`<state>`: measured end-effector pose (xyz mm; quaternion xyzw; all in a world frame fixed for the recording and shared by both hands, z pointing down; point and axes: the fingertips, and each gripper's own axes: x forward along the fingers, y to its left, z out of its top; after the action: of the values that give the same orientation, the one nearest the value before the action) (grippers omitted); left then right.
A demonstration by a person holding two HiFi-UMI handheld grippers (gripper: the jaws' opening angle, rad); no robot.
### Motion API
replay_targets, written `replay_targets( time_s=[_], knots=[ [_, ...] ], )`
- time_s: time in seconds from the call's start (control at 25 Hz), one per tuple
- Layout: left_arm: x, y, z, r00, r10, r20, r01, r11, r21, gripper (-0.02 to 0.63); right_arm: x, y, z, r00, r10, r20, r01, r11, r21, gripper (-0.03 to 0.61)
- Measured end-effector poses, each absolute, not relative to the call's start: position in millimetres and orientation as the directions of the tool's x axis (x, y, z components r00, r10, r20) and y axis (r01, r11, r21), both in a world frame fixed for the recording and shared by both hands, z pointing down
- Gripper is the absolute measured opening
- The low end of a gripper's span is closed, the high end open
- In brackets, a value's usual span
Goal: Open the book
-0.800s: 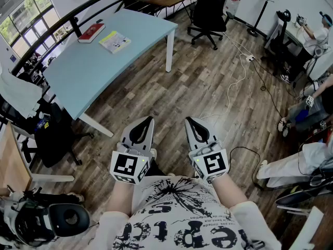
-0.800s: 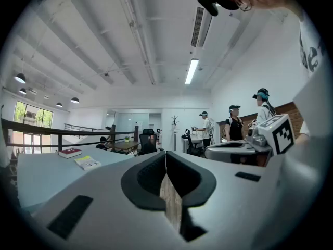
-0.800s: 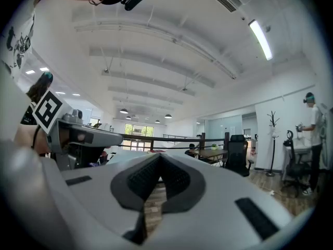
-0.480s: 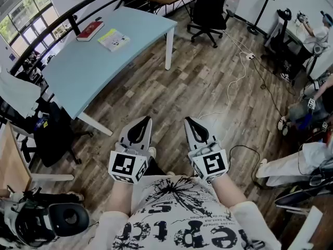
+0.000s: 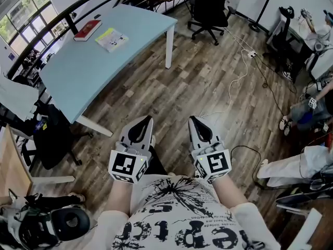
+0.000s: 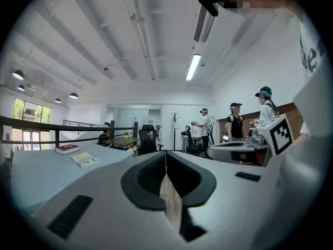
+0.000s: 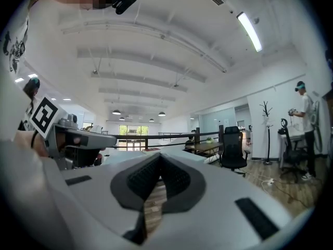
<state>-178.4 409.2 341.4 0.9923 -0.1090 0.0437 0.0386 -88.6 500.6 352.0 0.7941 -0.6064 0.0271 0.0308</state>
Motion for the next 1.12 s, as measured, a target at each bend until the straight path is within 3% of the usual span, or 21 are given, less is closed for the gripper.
replay_targets(
  time_s=[0.32,0.72,1.12],
  knots=[
    [-123.1,323.4,351.1,0.977,-0.191,0.099,-0.199,-0.976,0.085,0.02,-22.6,422.0,367.8,0.345,-0.929,0.132,-0.937,-0.349,-0.004,0.011],
    [-31.4,119.4,344.6,0.983,-0.165,0.082,-0.172,-0.981,0.091,0.02,66.5,222.8,355.1,0.383,-0.916,0.116,-0.924,-0.382,0.035,0.011],
    [-1.8,-32.5,350.5,0.966,-0.245,0.088,-0.254,-0.962,0.105,0.02,107.7,64.9,362.7,0.318,-0.938,0.138,-0.948,-0.314,0.052,0.011]
  ],
)
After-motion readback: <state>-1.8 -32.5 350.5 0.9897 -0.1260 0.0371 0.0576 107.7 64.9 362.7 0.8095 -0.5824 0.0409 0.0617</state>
